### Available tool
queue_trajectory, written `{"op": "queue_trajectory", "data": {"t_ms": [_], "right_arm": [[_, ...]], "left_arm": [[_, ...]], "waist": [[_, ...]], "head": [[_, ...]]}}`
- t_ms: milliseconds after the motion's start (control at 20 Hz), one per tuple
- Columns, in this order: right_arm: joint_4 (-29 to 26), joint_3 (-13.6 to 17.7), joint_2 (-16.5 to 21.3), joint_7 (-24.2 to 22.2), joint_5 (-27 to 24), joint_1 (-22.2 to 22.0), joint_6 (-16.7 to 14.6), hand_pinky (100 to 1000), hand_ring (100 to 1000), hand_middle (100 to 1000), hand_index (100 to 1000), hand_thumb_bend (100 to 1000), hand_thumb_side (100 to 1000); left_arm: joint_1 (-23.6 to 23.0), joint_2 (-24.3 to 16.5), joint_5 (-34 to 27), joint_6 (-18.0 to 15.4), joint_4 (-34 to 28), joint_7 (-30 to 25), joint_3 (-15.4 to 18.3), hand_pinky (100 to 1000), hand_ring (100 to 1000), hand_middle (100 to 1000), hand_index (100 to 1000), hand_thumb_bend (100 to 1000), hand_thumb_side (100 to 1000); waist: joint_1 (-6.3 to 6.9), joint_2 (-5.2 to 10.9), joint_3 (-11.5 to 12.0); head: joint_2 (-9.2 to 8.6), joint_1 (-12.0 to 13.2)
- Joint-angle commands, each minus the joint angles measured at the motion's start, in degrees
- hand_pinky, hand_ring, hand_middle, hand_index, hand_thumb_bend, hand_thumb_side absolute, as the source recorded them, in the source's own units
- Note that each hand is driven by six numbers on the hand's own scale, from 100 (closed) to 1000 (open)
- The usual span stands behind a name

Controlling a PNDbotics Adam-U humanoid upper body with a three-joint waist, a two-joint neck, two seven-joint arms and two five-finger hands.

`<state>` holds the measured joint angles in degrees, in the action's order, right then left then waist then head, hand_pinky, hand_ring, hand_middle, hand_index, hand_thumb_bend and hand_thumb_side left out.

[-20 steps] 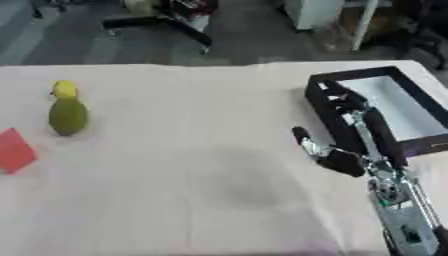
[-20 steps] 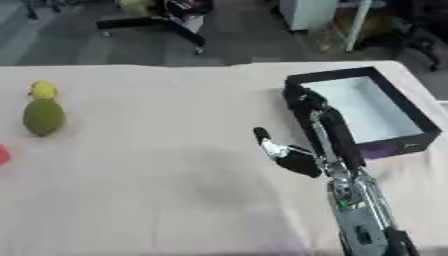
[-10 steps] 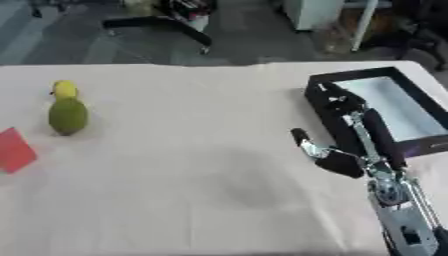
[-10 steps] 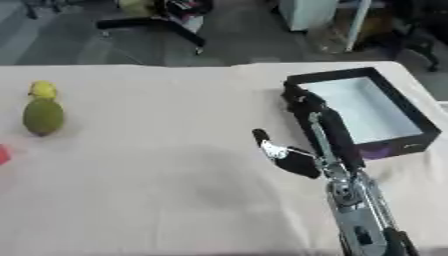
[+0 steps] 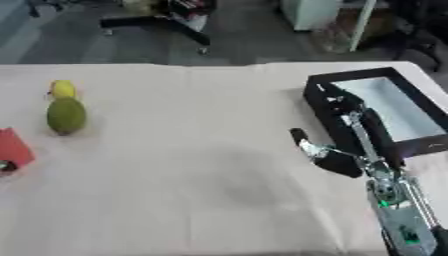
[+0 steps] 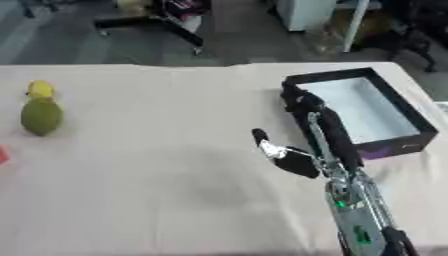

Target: Pick up the objects with one hand, pass them to the other hand, and then place them into the box on the other side of the table.

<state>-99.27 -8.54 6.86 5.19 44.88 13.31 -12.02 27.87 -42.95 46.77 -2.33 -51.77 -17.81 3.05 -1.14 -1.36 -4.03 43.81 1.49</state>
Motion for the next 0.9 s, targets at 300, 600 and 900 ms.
{"op": "queue_trajectory", "data": {"t_ms": [300, 600, 900], "right_arm": [[-0.90, -0.55, 0.60, -0.60, -0.34, 1.25, -0.41, 623, 693, 771, 951, 384, 504], [-2.27, -4.58, 1.65, -2.55, 0.55, 6.27, -3.62, 668, 727, 795, 968, 408, 469], [-3.43, -9.52, 2.12, -0.84, 6.00, 14.14, -7.40, 785, 827, 861, 998, 461, 410]], "left_arm": [[-0.61, -0.77, -8.92, -0.45, -7.22, 10.15, 2.27, 459, 425, 389, 517, 487, 143], [-0.55, 6.87, -30.30, -0.03, -22.58, 11.71, -0.46, 442, 443, 396, 521, 653, 128], [0.97, 18.25, -49.89, 3.38, -33.58, 8.97, -7.81, 457, 461, 413, 533, 703, 100]], "waist": [[0.18, 0.48, 0.26], [-0.29, 0.80, 0.63], [-1.05, 0.84, 0.49]], "head": [[0.31, -0.28], [0.31, -0.59], [0.31, -1.10]]}}
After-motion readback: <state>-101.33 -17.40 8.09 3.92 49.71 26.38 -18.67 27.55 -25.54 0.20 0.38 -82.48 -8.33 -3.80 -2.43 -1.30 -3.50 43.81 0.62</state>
